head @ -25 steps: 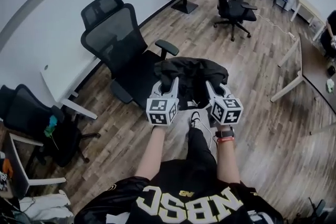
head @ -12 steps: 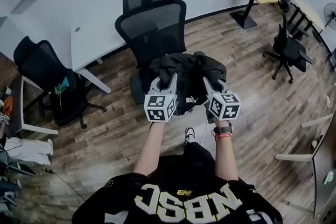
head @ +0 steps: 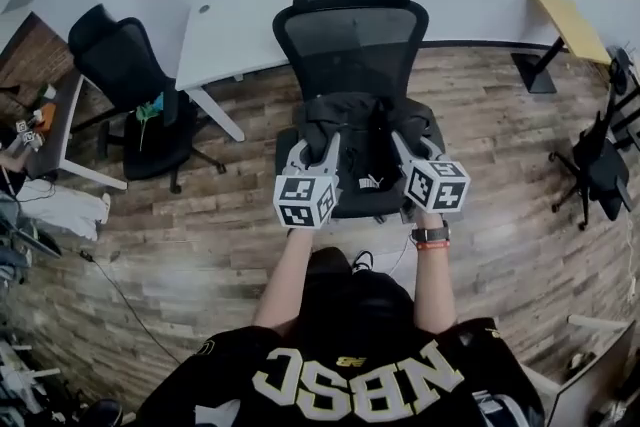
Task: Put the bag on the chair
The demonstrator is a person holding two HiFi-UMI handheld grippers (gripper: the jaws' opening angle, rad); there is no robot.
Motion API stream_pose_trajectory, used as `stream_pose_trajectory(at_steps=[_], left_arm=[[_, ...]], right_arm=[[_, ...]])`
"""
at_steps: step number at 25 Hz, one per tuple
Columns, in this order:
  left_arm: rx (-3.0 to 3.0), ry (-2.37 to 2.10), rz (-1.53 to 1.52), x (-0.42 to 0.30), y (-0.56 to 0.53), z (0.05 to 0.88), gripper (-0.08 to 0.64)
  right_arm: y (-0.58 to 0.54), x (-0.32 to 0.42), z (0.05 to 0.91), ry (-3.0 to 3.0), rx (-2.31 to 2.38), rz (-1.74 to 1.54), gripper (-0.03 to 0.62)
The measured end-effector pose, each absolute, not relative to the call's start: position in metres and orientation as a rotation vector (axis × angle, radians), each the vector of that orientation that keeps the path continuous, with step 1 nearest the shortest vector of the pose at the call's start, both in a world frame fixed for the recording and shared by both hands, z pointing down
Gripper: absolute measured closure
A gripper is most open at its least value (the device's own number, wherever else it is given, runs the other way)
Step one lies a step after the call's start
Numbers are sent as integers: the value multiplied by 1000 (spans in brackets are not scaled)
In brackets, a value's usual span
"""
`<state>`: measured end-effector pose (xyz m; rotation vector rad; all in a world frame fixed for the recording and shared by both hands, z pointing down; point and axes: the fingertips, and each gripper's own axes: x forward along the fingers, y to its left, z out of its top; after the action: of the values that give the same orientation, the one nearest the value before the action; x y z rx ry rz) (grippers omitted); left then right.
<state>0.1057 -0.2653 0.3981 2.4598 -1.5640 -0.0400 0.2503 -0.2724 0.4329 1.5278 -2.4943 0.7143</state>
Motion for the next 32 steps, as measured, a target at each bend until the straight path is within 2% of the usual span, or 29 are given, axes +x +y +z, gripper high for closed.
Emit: stream_pose_trajectory(at_steps=[8,22,32], left_arm=[[2296,-1685,-47,44,-318,436,483],[2144,-1569,134,36,-405,545,482],[2016,-1448,221,50,-442,627,474]], right_arm=[[-327,196,467,-2473,1347,717,514],[-414,180,572,-2250,1258,905,514],[-445,194,646,-2087,1247,1039,503]])
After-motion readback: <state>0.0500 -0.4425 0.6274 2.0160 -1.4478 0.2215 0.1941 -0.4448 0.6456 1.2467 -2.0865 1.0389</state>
